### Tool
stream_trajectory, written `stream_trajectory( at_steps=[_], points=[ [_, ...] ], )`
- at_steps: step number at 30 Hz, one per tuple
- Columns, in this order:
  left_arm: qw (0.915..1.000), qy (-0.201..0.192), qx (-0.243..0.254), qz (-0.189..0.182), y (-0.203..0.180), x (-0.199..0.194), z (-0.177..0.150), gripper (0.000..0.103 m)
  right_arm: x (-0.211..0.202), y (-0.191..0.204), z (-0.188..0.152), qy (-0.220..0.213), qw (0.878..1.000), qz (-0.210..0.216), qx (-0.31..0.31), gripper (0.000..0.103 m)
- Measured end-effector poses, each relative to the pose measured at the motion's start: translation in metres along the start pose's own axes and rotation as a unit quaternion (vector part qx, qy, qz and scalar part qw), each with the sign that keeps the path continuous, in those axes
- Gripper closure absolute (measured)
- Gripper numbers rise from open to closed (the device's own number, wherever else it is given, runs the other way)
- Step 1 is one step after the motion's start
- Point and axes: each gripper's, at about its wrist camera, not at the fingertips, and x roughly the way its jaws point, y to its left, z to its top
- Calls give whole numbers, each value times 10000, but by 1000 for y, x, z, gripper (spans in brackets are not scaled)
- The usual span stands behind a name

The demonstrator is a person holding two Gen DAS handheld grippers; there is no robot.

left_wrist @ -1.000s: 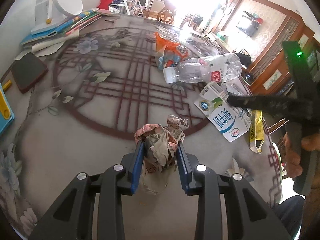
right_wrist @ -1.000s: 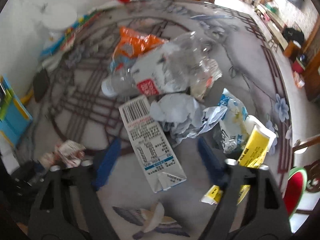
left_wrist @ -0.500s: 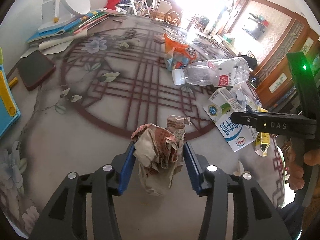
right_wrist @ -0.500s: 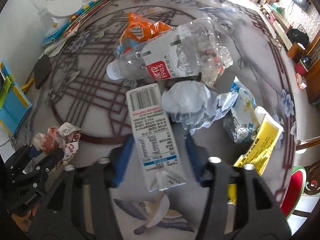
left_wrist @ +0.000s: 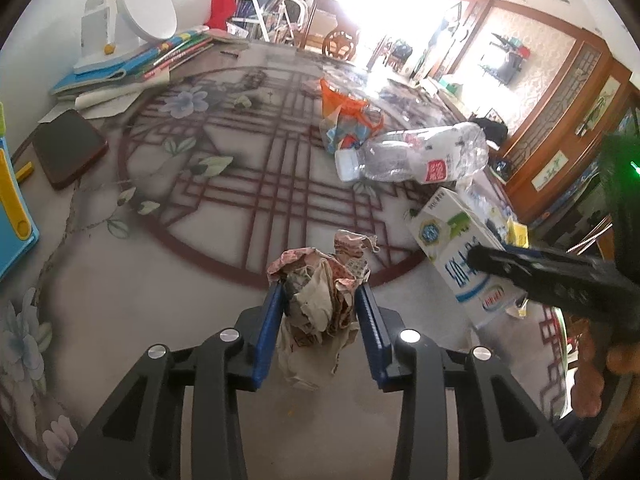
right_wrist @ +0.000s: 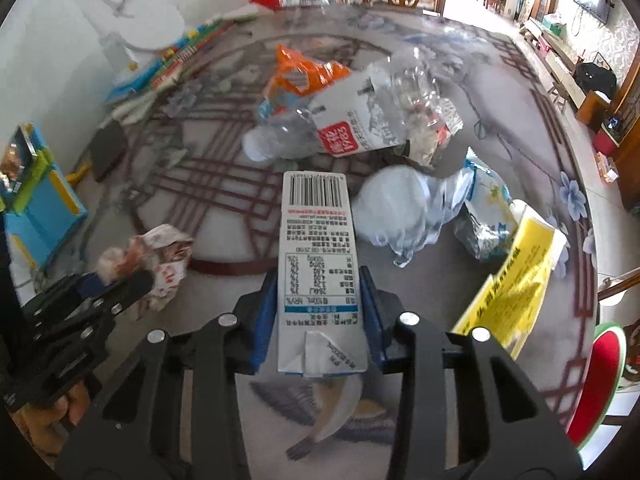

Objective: Collect trash
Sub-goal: 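Grasp the white milk carton with the right tool, then carry the crumpled paper and milk carton over the red bucket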

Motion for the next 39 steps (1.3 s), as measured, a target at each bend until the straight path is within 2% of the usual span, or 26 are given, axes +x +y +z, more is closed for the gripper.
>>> stream_trajectory(
  at_steps=[9,15,22,26,30,39],
  points=[
    [9998,-124,160,23,-6,-4,-1,68,-56,5,-32,-705,9974,90,149,65],
    [9994,-122,309,116,-11,-4,-4,68,-89,-16,-59,-1116,9924,-65,518,65],
    [9981,2,569,230,-26,-2,-12,68,-107,-52,-88,-1271,9854,-89,1131,65],
    [9973,-20,729,-1,-48,-8,-13,68,-115,-75,-104,-1363,9789,-187,1512,65],
    [9956,94,843,-394,-75,-8,-16,68,-121,-91,-116,-1410,9741,-290,1742,65],
    [9860,151,1328,-993,-148,-9,-17,68,-144,-122,-129,-1657,9642,-585,1986,65]
  ],
)
